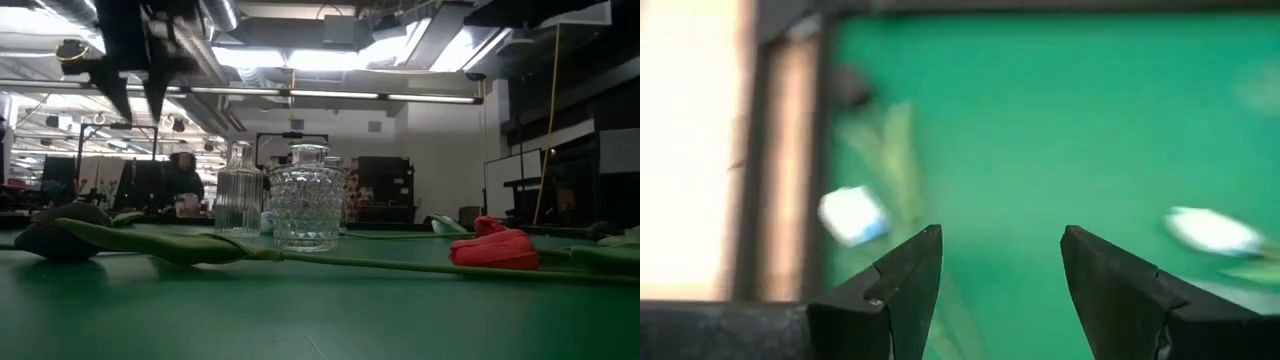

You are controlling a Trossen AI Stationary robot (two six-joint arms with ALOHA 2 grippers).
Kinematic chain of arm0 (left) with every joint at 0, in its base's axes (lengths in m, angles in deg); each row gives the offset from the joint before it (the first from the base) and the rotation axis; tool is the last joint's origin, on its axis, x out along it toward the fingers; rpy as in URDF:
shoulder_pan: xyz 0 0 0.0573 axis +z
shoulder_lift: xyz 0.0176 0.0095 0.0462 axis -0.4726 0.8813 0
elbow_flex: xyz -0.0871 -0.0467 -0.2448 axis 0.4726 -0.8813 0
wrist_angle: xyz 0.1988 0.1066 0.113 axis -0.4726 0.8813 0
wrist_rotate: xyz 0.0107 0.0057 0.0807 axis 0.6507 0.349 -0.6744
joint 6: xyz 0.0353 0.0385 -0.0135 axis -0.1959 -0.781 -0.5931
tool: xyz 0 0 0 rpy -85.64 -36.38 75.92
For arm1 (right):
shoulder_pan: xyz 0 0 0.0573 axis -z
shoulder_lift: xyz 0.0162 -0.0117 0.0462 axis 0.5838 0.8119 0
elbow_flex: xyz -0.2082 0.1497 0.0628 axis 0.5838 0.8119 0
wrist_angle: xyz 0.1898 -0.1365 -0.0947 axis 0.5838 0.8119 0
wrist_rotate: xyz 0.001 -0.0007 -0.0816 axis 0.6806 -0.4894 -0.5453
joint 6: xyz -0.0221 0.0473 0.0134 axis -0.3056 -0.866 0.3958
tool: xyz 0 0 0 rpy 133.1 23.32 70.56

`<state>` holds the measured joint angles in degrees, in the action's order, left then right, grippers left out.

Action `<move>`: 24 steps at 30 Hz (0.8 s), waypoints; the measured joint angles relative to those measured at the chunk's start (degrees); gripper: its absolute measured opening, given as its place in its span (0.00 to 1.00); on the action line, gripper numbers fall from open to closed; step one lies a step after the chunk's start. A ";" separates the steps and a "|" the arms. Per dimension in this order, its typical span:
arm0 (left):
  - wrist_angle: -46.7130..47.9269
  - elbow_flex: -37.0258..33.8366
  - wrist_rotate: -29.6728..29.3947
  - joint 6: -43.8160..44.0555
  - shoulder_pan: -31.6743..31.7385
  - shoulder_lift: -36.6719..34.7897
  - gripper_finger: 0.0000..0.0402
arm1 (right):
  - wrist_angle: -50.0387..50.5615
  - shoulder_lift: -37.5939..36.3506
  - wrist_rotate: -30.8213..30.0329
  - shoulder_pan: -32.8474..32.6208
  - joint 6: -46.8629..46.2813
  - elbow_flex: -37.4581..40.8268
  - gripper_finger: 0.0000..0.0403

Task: Sort flowers into vase by color
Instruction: Put the top left black flower into the top transparent vase

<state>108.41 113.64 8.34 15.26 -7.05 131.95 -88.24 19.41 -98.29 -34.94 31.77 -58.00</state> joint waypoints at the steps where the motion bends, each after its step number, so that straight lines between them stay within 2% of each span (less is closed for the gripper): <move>1: 0.90 0.00 -0.21 0.73 0.76 2.10 0.51 | -0.16 1.04 0.01 0.00 -0.11 -0.27 0.41; 4: -0.12 0.00 0.54 -2.83 3.96 7.45 0.51 | -0.34 3.46 0.02 0.00 -0.51 -0.72 0.41; 10: -8.71 -2.27 7.70 -13.20 12.48 13.58 0.51 | -0.33 5.35 0.00 0.00 -0.60 -0.90 0.41; 13: -12.21 -5.85 11.76 -13.75 17.17 12.81 0.51 | 0.04 5.55 0.02 0.00 -0.60 -0.88 0.41; 17: -14.19 -11.43 12.95 -11.87 21.75 9.29 0.51 | -0.05 5.68 0.02 0.00 -0.60 -0.90 0.41; 24: -29.50 -19.47 14.65 -11.57 27.89 5.13 0.51 | 0.01 5.75 0.00 0.00 -0.38 -0.90 0.41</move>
<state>78.91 94.17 23.00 3.69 20.84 137.08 -88.23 25.17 -98.29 -34.94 31.39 -58.90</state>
